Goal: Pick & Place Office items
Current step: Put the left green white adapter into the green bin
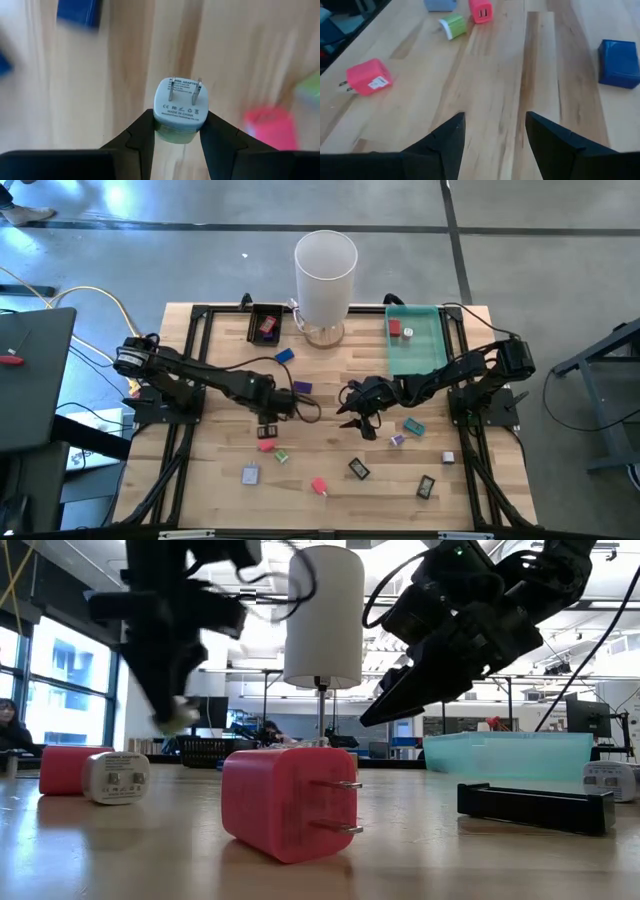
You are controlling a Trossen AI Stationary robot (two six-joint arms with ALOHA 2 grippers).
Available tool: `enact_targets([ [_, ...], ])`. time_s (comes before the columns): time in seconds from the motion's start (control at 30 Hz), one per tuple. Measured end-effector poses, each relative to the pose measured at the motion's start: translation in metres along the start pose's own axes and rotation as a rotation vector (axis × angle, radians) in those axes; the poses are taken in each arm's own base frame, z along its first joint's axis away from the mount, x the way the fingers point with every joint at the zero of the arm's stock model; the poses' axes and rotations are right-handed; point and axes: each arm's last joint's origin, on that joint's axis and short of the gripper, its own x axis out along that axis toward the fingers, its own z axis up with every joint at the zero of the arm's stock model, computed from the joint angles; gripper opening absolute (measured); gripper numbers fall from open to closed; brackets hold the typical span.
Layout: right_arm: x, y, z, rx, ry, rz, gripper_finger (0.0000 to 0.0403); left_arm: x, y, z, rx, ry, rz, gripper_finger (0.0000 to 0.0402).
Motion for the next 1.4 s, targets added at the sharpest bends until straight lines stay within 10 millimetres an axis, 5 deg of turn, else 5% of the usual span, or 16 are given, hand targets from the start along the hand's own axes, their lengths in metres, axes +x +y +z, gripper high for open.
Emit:
enact_targets([
  [0.17, 0.000, 0.001, 0.000, -0.001, 0.000, 0.000, 0.0195, -0.003, -0.009, 0.018, 0.033, -0.213, -0.015, 0.0119],
  [0.47, 0.000, 0.001, 0.003, 0.021, -0.032, 0.002, 0.0195, -0.020, -0.031, 0.042, 0.134, -0.603, 0.209, 0.0120],
  [0.7, 0.000, 0.003, 0.011, 0.011, -0.114, 0.011, 0.0195, -0.042, -0.048, 0.059, 0.033, -0.899, 0.103, 0.0120],
  [0.9, 0.000, 0.010, 0.018, -0.056, -0.185, 0.033, 0.0195, -0.050, -0.050, 0.065, -0.046, -1.000, 0.048, 0.0120],
  [1.23, -0.011, 0.029, 0.043, -0.039, -0.402, 0.484, 0.0195, -0.060, -0.060, 0.066, 0.111, -1.093, 0.101, 0.0120],
  [1.4, -0.015, 0.031, 0.050, -0.020, -0.471, 0.491, 0.0195, -0.075, -0.081, 0.061, 0.232, -1.208, 0.139, 0.0120],
])
